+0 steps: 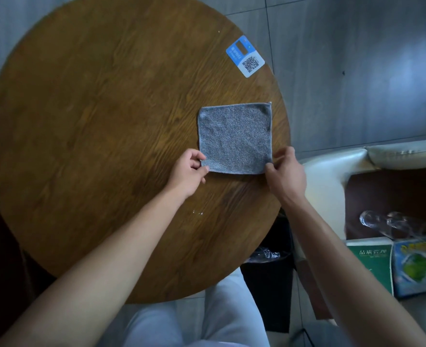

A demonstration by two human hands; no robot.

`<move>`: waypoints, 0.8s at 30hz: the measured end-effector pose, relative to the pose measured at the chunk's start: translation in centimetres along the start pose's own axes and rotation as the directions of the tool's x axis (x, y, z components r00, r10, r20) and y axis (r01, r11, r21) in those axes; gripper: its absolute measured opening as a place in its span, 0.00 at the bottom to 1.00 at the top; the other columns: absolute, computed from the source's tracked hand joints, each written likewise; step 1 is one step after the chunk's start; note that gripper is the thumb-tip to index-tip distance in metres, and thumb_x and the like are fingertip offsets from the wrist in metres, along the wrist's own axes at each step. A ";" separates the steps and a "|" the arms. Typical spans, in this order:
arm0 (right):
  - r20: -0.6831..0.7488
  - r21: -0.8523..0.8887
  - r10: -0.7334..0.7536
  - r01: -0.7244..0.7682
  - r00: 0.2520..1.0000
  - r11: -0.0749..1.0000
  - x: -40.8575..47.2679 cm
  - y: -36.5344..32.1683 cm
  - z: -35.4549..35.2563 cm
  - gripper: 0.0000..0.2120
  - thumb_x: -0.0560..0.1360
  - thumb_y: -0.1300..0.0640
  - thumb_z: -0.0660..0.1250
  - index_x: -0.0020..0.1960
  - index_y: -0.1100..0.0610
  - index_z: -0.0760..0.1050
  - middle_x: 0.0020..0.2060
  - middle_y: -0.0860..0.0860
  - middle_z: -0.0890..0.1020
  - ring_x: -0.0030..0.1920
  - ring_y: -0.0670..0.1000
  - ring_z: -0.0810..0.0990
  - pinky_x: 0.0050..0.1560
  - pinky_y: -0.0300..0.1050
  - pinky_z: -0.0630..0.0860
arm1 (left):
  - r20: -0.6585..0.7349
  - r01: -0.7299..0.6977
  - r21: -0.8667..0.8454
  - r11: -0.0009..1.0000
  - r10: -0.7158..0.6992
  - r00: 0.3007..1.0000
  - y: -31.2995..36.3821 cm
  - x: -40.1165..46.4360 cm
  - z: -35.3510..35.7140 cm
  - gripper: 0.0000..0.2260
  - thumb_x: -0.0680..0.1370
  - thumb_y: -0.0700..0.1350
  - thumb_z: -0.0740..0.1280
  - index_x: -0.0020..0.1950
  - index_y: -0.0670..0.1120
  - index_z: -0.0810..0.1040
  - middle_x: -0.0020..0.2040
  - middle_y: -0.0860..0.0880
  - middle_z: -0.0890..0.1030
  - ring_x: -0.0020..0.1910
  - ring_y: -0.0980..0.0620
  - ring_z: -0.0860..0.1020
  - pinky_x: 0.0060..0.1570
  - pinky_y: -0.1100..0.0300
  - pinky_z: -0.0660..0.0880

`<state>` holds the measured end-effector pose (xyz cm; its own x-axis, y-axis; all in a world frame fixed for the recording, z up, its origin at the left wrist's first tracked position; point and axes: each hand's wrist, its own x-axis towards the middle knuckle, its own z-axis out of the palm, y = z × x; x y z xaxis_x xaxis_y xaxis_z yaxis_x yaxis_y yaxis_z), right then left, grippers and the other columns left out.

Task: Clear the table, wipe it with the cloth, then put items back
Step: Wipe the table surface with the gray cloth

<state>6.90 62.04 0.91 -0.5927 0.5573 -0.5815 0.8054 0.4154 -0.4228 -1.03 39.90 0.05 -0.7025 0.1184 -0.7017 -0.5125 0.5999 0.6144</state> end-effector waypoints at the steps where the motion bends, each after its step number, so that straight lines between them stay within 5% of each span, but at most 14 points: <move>1: 0.005 0.022 -0.001 0.001 1.000 1.000 -0.1 0.1 -0.2 0.13 0.75 0.54 0.68 0.58 0.54 0.71 0.50 0.57 0.86 0.51 0.62 0.83 0.51 0.55 0.80 | 0.008 0.001 0.002 1.000 -0.001 1.000 -0.1 -0.1 -0.1 0.13 0.79 0.33 0.70 0.49 0.51 0.73 0.40 0.47 0.78 0.27 0.55 0.75 0.27 0.68 0.69; 6: 0.020 0.073 0.020 -0.022 1.000 0.997 -0.7 1.2 -0.3 0.09 0.74 0.57 0.69 0.53 0.57 0.74 0.43 0.51 0.82 0.48 0.59 0.83 0.48 0.51 0.79 | 0.027 0.013 0.077 0.997 -0.015 1.000 -1.7 -0.3 0.2 0.11 0.78 0.35 0.71 0.45 0.51 0.77 0.38 0.48 0.78 0.22 0.61 0.75 0.33 0.62 0.73; 11: 0.008 -0.008 0.023 -0.023 1.000 1.000 -0.2 1.6 0.4 0.11 0.75 0.52 0.68 0.54 0.55 0.72 0.48 0.54 0.85 0.51 0.61 0.83 0.48 0.52 0.78 | 0.055 -0.039 0.230 0.972 0.027 0.998 -1.3 0.0 -0.2 0.08 0.79 0.40 0.71 0.43 0.51 0.79 0.32 0.51 0.82 0.21 0.59 0.76 0.34 0.61 0.74; 14: -0.105 -0.098 -0.020 0.009 0.994 0.995 0.3 0.9 0.3 0.13 0.76 0.50 0.67 0.55 0.56 0.71 0.51 0.56 0.83 0.52 0.63 0.81 0.48 0.53 0.75 | 0.001 -0.144 0.444 0.884 0.160 0.987 -0.4 0.4 -1.2 0.03 0.78 0.45 0.71 0.44 0.50 0.83 0.32 0.52 0.82 0.31 0.55 0.81 0.39 0.57 0.77; 17: -0.194 -0.085 -0.217 0.204 0.957 0.975 0.8 0.1 0.3 0.16 0.74 0.53 0.68 0.60 0.56 0.75 0.58 0.56 0.78 0.58 0.61 0.78 0.53 0.55 0.75 | -0.073 -0.274 0.540 0.796 0.368 0.927 0.4 0.8 -1.7 0.03 0.77 0.47 0.73 0.48 0.48 0.83 0.44 0.50 0.83 0.44 0.47 0.80 0.47 0.52 0.76; 20: -0.132 -0.236 -0.401 0.364 0.907 0.901 1.5 -0.2 1.2 0.25 0.73 0.52 0.70 0.70 0.54 0.75 0.71 0.57 0.74 0.71 0.62 0.72 0.66 0.57 0.71 | -0.057 -0.360 0.690 0.627 0.544 0.837 1.0 1.5 -1.4 0.14 0.76 0.50 0.74 0.60 0.48 0.81 0.63 0.47 0.79 0.65 0.43 0.75 0.62 0.48 0.72; 24: -0.019 -0.369 -0.413 0.377 0.911 0.849 1.8 0.0 2.4 0.31 0.73 0.51 0.66 0.76 0.52 0.69 0.81 0.56 0.63 0.82 0.62 0.55 0.80 0.61 0.55 | 0.157 -0.382 0.827 0.413 0.482 0.862 1.5 2.8 -0.9 0.31 0.79 0.55 0.69 0.79 0.45 0.67 0.83 0.45 0.60 0.83 0.41 0.52 0.80 0.41 0.53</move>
<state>5.86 61.28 -1.78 -0.8724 0.3498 -0.3413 0.4582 0.8284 -0.3222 -4.24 40.40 -0.62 -0.7752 0.5156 -0.3649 0.4648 0.8568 0.2232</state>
